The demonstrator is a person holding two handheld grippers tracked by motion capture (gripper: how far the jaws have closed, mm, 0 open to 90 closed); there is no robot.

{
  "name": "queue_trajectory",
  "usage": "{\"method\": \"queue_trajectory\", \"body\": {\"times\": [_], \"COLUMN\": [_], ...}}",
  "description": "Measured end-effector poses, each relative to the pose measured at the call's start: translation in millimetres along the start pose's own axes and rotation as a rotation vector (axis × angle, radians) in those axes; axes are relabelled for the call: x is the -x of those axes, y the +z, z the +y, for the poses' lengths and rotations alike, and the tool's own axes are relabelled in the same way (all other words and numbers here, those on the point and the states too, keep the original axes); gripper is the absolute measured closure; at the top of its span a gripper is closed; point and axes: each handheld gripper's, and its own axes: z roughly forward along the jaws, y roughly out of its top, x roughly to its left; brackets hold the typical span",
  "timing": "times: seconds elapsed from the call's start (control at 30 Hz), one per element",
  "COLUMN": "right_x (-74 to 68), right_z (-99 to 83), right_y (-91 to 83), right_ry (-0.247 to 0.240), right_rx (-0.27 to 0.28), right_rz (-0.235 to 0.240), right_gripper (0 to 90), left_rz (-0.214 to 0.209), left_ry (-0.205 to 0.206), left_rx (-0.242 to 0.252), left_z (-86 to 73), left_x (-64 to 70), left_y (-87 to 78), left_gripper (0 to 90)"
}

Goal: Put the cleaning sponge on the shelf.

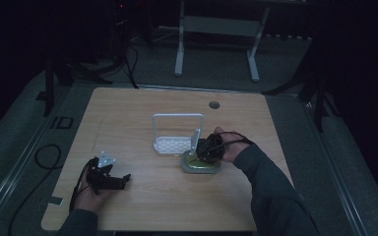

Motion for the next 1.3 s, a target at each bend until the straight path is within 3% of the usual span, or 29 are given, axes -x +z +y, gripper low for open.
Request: {"method": "queue_trajectory", "body": {"times": [0.77, 1.3], "right_x": [6.1, 8.7], "right_z": [17.7, 41.3], "right_y": [1.7, -0.6], "right_ry": [-0.004, -0.034], "right_rx": [0.014, 0.020], "right_rz": [-0.028, -0.065], "right_gripper": [71.8, 71.8], "left_rz": [0.000, 0.000], "left_ry": [0.001, 0.001], "left_rx": [0.000, 0.000], "left_z": [0.0, 0.0], "left_x": [-0.1, -0.1], "left_y": [0.0, 0.0], "left_gripper": [2.2, 2.2]}}
